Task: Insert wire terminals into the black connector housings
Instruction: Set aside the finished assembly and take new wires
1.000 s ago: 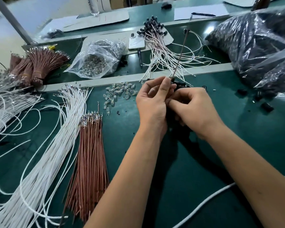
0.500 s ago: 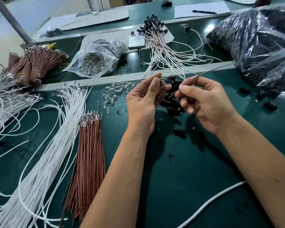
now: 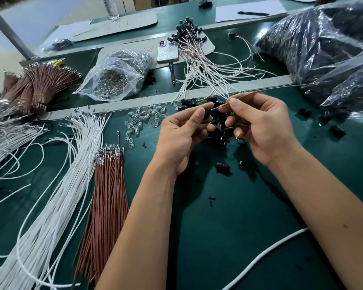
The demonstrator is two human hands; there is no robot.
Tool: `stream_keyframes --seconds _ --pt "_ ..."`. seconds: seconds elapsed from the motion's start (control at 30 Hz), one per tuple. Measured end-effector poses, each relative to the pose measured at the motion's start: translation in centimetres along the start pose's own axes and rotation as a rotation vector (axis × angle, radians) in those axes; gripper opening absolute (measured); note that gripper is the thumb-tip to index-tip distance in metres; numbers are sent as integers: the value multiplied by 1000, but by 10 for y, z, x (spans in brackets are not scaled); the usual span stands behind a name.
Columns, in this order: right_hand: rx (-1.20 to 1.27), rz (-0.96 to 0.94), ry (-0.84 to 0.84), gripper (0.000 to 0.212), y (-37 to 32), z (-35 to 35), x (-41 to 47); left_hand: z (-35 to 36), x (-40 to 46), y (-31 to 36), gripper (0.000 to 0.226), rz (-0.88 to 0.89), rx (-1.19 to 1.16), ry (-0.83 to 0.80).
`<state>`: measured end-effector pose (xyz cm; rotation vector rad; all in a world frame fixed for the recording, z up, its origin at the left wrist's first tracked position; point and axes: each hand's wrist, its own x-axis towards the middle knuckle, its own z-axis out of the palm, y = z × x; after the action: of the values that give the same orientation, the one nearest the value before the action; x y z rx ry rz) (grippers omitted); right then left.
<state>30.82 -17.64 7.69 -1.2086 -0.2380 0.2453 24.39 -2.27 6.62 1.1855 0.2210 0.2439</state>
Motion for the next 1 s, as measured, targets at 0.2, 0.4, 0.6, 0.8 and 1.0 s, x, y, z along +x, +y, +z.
stream_keyframes --seconds 0.2,0.4,0.6,0.8,1.0 --pt "-20 -31 42 4 1 0 0 4 -2 4 10 -34 -14 46" --pt "-38 -20 51 6 2 -1 1 5 -4 5 11 -19 -4 68" --pt "-58 -31 45 4 2 1 -1 5 -3 4 11 -16 -25 75" --pt "-87 -36 47 5 4 0 0 5 -1 3 7 -8 -44 116" --pt "-77 -68 58 2 6 1 -1 4 -3 2 10 0 -22 98"
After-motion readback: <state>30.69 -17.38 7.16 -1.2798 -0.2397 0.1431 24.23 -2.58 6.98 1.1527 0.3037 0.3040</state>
